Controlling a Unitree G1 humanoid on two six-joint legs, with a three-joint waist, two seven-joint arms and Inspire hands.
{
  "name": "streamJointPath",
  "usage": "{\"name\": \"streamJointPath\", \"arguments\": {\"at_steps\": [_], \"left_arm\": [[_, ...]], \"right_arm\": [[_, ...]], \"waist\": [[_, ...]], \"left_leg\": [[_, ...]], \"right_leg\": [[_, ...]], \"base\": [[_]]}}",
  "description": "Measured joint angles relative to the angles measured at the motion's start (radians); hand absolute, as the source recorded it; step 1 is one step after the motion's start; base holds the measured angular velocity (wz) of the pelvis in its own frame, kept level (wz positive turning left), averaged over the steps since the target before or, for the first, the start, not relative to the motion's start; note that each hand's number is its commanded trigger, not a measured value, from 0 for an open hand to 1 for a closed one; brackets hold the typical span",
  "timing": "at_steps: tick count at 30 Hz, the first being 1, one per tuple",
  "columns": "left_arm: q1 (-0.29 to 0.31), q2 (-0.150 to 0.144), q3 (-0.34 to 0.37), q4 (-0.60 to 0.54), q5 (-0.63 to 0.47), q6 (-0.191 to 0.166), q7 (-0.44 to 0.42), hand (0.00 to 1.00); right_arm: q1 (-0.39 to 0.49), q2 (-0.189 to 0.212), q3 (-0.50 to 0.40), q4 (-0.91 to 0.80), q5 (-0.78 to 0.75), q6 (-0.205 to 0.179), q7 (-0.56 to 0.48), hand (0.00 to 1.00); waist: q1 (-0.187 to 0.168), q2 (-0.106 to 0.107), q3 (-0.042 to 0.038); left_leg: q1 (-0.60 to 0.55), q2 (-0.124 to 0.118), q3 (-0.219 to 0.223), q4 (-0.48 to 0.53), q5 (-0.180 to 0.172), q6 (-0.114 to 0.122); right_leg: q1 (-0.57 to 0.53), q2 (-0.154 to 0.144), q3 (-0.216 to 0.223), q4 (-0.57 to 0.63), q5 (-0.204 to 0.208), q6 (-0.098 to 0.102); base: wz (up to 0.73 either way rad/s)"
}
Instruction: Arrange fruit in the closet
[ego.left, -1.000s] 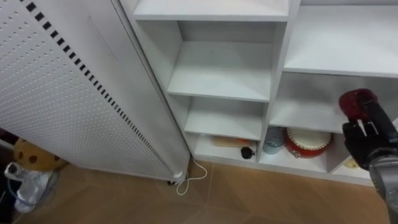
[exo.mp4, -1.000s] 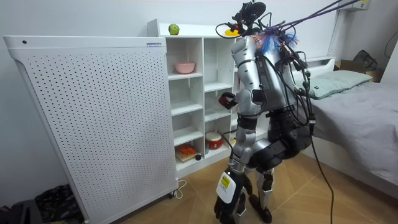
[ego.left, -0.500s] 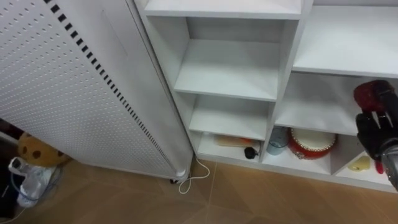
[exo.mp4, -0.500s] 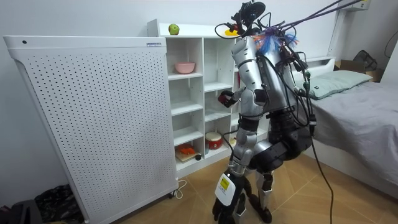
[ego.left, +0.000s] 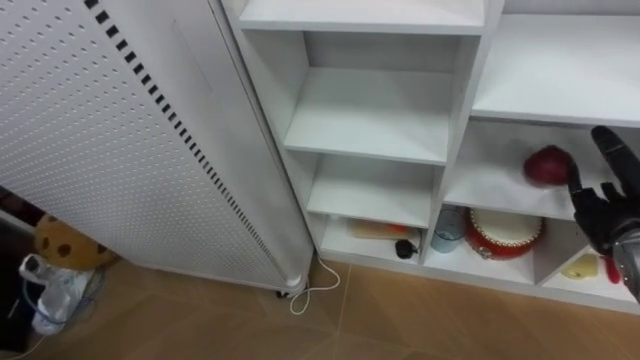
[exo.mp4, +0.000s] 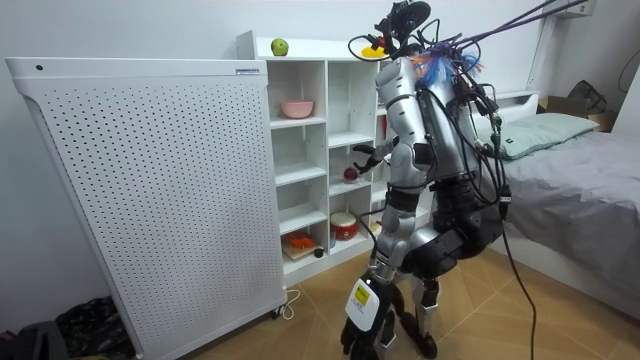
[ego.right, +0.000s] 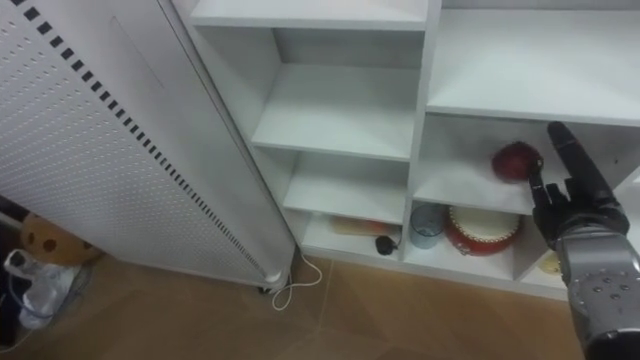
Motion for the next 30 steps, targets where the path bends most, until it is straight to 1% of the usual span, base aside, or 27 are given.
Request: {"name": "streamJointPath", "arguments": {"at_steps": [5,7,10,13,17,19,21,23,24,26,28,30], "left_arm": [[0.000,0.001,-0.001,-0.003,0.020,0.010,-0.012,0.00],[0.003,0.011,-0.001,-0.003,0.018,0.010,-0.028,0.00],[0.004,0.031,-0.001,-0.003,0.018,0.010,-0.032,0.00],[0.004,0.036,-0.001,-0.004,0.018,0.010,-0.033,0.00],[0.004,0.037,-0.001,-0.004,0.018,0.010,-0.040,0.00],[0.004,0.038,-0.001,0.005,0.016,0.010,-0.051,0.00],[0.004,0.039,-0.001,0.014,0.015,0.010,-0.054,0.00],[0.003,0.039,0.000,0.031,0.013,0.009,-0.067,0.00],[0.003,0.041,0.000,0.039,0.014,0.010,-0.077,0.00],[-0.001,0.041,0.004,0.053,0.018,0.011,-0.094,0.00],[0.000,0.040,0.010,0.058,0.020,0.011,-0.111,0.00],[-0.006,0.042,0.037,0.061,0.021,0.012,-0.116,0.00]], "right_arm": [[0.001,0.000,0.000,0.018,0.000,0.000,0.011,0.00],[0.003,0.002,0.003,0.077,0.003,0.001,0.030,0.00],[0.004,0.003,0.003,0.085,0.006,0.002,0.049,0.00],[0.004,0.003,0.003,0.087,0.012,0.009,0.068,0.00],[0.004,0.003,0.003,0.117,0.018,0.010,0.101,0.00],[0.025,0.003,0.003,0.162,0.039,0.018,0.127,0.00],[0.040,0.003,0.003,0.184,0.059,0.029,0.151,0.00],[0.061,0.003,0.003,0.209,0.062,0.031,0.180,0.00],[0.084,0.004,0.004,0.223,0.053,0.031,0.199,0.00],[0.119,0.004,0.004,0.257,0.051,0.032,0.237,0.00],[0.165,0.004,0.004,0.284,0.033,0.044,0.279,0.00],[0.229,0.005,0.004,0.316,0.003,0.065,0.318,0.00]], "waist": [[-0.001,-0.001,0.0010],[0.002,-0.004,0.0026],[-0.003,-0.007,0.0039],[-0.004,-0.008,0.0048],[-0.003,-0.010,0.0064],[-0.004,-0.014,0.0088],[-0.002,-0.014,0.0091],[0.002,-0.011,0.0113],[0.004,-0.008,0.0119],[0.011,-0.009,0.0133],[0.017,-0.007,0.0143],[0.020,-0.004,0.0141]], "left_leg": [[0.010,0.000,-0.003,-0.002,0.000,0.000],[0.036,0.000,-0.001,-0.010,0.000,-0.001],[0.048,0.002,-0.002,-0.022,0.000,-0.002],[0.054,0.001,0.000,-0.026,0.001,-0.003],[0.061,0.004,-0.003,-0.026,0.001,-0.003],[0.103,0.004,-0.007,-0.040,0.001,-0.003],[0.136,0.006,-0.007,-0.059,0.001,-0.003],[0.176,0.011,-0.016,-0.074,0.000,-0.004],[0.200,0.016,-0.026,-0.080,-0.004,-0.008],[0.241,0.015,-0.031,-0.098,-0.006,-0.010],[0.283,0.015,-0.035,-0.120,-0.005,-0.010],[0.328,0.015,-0.044,-0.152,-0.004,-0.011]], "right_leg": [[0.009,0.002,0.000,-0.001,0.000,0.000],[0.039,0.012,0.002,-0.017,0.001,0.001],[0.049,0.020,0.004,-0.032,0.004,0.003],[0.049,0.022,0.015,-0.034,0.007,0.002],[0.061,0.028,0.012,-0.045,0.012,0.002],[0.108,0.031,0.009,-0.060,0.010,0.005],[0.146,0.036,0.000,-0.085,0.012,0.008],[0.193,0.042,-0.007,-0.111,0.015,0.011],[0.227,0.050,-0.013,-0.130,0.016,0.013],[0.271,0.051,-0.016,-0.153,0.017,0.016],[0.317,0.056,-0.026,-0.183,0.020,0.020],[0.374,0.057,-0.045,-0.224,0.024,0.025]], "base": [[0.00],[-0.06],[-0.02],[-0.08],[-0.01],[0.05],[0.02],[0.00],[0.03],[0.04],[0.05],[0.12]]}}
